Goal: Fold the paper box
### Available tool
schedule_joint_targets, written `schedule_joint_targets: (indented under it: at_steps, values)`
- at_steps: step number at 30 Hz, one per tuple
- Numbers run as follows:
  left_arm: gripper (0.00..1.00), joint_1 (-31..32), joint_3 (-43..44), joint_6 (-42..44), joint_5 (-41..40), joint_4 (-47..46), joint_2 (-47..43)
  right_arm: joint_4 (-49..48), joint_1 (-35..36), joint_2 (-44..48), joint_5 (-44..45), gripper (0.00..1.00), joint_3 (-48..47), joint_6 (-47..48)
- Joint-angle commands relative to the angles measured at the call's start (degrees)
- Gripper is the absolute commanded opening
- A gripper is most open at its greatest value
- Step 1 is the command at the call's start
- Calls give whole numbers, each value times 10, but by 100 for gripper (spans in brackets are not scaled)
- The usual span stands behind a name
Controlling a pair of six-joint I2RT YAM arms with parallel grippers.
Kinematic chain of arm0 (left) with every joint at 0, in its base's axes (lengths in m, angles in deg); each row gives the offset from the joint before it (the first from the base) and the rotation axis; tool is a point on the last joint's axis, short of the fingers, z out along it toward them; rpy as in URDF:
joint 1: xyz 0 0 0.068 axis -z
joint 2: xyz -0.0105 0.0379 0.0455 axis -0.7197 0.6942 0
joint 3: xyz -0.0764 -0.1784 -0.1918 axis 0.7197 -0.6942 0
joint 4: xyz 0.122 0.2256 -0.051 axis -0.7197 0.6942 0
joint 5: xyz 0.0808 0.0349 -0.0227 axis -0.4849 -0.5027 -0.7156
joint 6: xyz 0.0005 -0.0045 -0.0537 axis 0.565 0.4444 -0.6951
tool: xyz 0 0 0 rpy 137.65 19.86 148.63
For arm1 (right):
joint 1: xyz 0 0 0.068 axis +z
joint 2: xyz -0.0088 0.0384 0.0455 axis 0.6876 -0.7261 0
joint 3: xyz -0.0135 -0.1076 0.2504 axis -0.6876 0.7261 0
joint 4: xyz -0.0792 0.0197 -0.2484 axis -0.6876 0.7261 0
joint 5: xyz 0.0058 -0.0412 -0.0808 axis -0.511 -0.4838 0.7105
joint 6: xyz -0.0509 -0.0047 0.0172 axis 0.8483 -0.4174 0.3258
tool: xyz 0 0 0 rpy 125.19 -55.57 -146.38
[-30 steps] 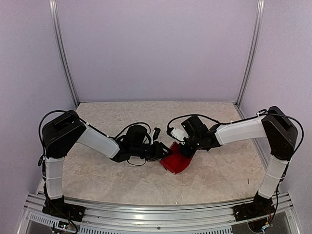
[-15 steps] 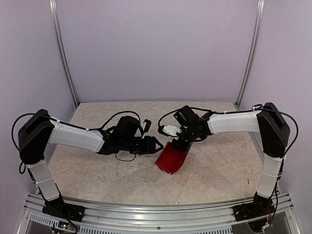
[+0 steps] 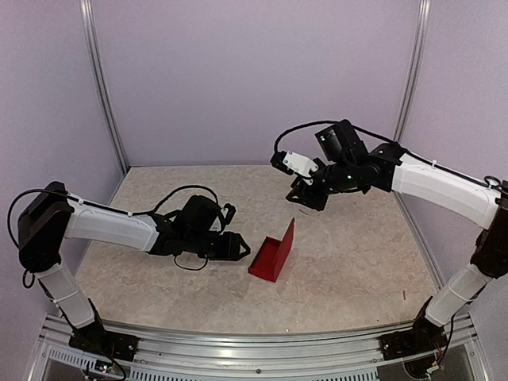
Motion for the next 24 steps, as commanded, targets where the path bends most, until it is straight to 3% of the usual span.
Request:
schedule_joint_targets:
  at_steps: [1, 5, 12, 24]
  values:
    - [55, -3, -2, 21, 15, 9, 7, 3, -13, 58, 0, 35, 106, -10]
    - [55, -6, 11, 30, 32, -2, 17, -39, -32, 108, -20, 38, 200, -13]
    - [54, -10, 82, 35, 88, 15, 101, -80, -51, 158, -101, 44, 278, 10]
    - [48, -11, 121, 19, 134, 15, 155, -81, -50, 152, -92, 46, 229, 39]
